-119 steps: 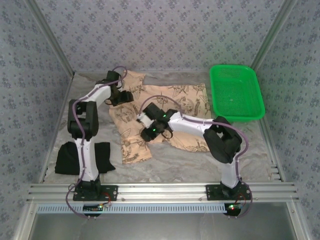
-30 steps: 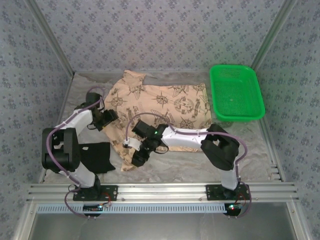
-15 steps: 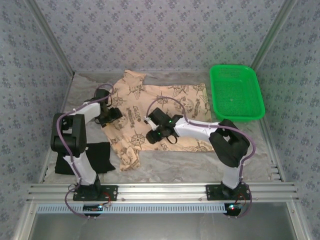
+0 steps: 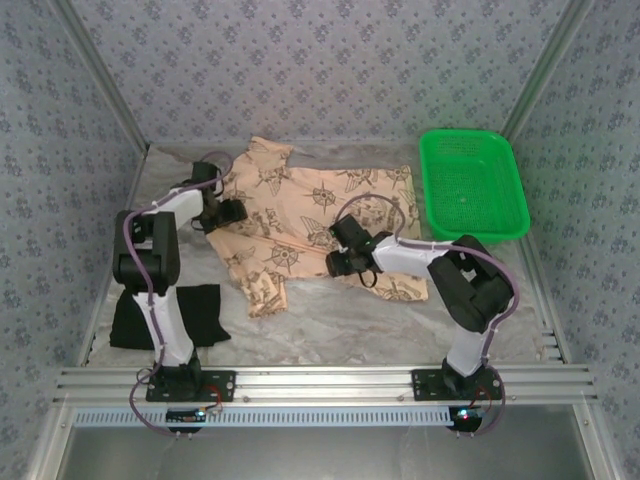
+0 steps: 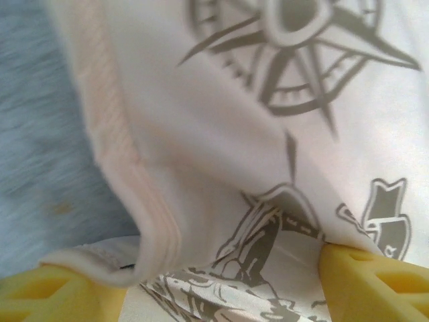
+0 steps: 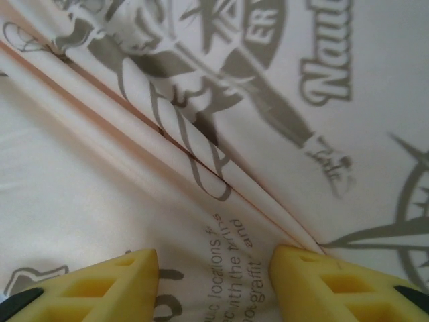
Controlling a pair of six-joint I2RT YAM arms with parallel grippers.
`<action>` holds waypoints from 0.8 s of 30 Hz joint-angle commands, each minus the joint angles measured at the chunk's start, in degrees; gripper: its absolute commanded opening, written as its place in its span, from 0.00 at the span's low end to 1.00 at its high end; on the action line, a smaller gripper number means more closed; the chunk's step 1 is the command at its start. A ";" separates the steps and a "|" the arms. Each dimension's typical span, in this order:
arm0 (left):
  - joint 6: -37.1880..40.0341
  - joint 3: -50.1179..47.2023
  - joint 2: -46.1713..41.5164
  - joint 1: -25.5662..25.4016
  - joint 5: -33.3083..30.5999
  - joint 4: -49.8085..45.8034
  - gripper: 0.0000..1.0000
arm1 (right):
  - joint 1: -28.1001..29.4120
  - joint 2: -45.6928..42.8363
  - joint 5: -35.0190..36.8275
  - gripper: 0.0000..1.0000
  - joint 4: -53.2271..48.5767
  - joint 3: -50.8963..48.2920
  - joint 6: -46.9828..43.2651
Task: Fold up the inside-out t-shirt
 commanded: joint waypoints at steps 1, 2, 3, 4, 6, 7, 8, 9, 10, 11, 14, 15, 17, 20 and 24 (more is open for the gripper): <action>4.38 3.55 2.72 -0.18 3.15 -3.67 0.76 | -2.81 -0.10 -4.29 0.53 -6.42 -2.70 -4.35; 4.18 3.86 2.41 -0.22 3.36 -4.30 0.76 | -3.11 -0.95 -7.01 0.54 -7.74 -1.89 -5.13; 3.44 3.87 1.52 -0.18 3.28 -4.70 0.76 | -3.15 -1.93 -9.58 0.54 -10.40 -0.40 -5.41; 2.45 3.63 0.20 -0.25 3.04 -5.41 0.76 | -2.97 -3.36 -11.05 0.54 -12.33 0.57 -4.83; -0.53 3.56 -3.02 -0.27 2.50 -8.61 0.76 | -3.26 -7.27 -9.57 0.55 -14.19 0.55 -1.53; -2.14 2.59 -5.41 -0.59 2.58 -9.58 0.76 | -3.86 -9.38 -7.20 0.56 -15.41 0.12 0.63; -3.62 1.50 -7.57 -0.93 2.28 -10.18 0.76 | -4.58 -10.84 -4.76 0.57 -16.36 -0.36 2.37; -5.15 -0.38 -10.30 -1.50 1.95 -10.58 0.76 | -6.08 -12.55 -2.18 0.58 -17.67 -1.09 4.58; -5.89 -2.57 -12.96 -2.23 2.23 -10.52 0.77 | -7.86 -13.92 -0.83 0.58 -18.07 -2.32 6.18; -6.58 -4.48 -15.09 -3.12 2.23 -10.61 0.77 | -9.51 -14.88 -0.58 0.58 -17.65 -3.70 6.96; -9.84 -10.98 -20.32 -7.18 3.31 -10.22 0.77 | -16.38 -17.20 -1.40 0.57 -17.32 -8.23 9.91; -11.70 -13.72 -21.56 -9.04 3.88 -9.77 0.77 | -18.54 -17.63 -2.29 0.56 -17.14 -9.58 10.52; -15.05 -18.79 -23.61 -12.33 4.95 -8.46 0.76 | -22.54 -18.42 -3.51 0.56 -15.83 -12.14 11.21; -19.03 -25.46 -26.76 -17.29 5.65 -7.28 0.75 | -25.95 -19.70 -2.31 0.55 -14.84 -14.74 11.54; -19.76 -29.17 -30.44 -22.99 2.71 -12.63 0.75 | -28.65 -21.10 0.35 0.55 -15.07 -16.51 12.57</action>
